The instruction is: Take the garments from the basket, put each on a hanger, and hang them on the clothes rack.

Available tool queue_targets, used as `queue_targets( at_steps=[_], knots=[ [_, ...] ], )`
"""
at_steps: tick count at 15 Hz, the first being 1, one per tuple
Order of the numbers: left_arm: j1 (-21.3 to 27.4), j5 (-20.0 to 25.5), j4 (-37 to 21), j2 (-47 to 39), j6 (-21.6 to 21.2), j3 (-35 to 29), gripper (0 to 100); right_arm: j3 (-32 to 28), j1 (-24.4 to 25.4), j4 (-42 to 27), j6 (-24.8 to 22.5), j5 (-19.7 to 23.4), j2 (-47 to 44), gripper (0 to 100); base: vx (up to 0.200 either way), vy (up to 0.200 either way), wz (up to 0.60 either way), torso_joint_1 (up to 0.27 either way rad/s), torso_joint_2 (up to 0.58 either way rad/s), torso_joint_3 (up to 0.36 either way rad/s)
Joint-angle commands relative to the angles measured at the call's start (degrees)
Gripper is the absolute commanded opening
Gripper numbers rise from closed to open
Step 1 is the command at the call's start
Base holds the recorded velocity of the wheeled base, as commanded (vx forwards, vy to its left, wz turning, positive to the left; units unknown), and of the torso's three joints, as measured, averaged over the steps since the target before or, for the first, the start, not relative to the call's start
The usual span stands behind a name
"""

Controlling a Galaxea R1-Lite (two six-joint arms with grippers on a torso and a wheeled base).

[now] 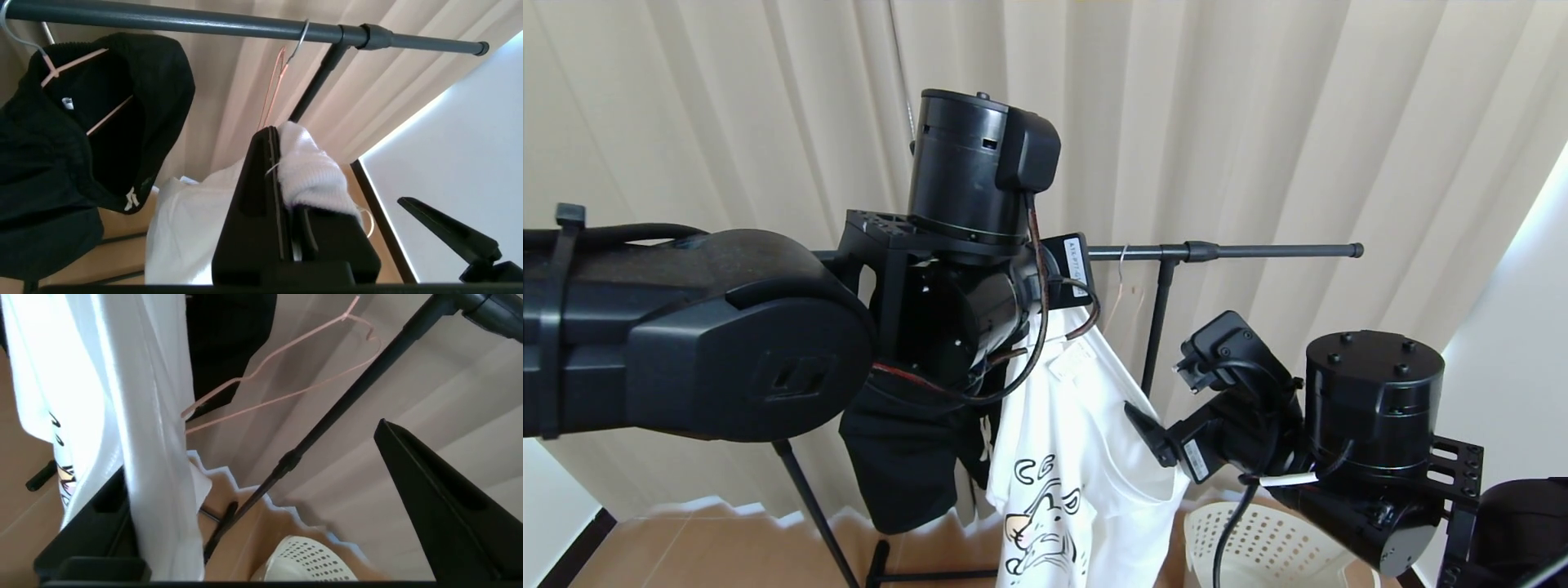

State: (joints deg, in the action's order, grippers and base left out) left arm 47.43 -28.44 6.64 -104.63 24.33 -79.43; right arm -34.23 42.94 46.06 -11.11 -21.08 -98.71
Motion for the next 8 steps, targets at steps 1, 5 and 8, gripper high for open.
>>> queue_targets(
  at_steps=[1,5,8],
  knots=[
    [0.03,-0.04,0.04,0.13,-0.16,0.33,0,0.04,-0.31,0.0,-0.06,-0.02,0.18,100,0.0,0.0,0.0,0.0,0.0,0.0],
    [0.03,-0.04,-0.05,0.22,-0.51,1.04,0,-0.22,-1.45,0.09,-0.06,-0.1,0.45,0,0.0,0.0,0.0,0.0,0.0,0.0],
    [0.03,0.05,0.04,0.48,-1.66,2.88,0,-0.22,-2.51,0.0,-0.58,-0.1,2.29,0,0.0,0.0,0.0,0.0,0.0,0.0]
  ],
)
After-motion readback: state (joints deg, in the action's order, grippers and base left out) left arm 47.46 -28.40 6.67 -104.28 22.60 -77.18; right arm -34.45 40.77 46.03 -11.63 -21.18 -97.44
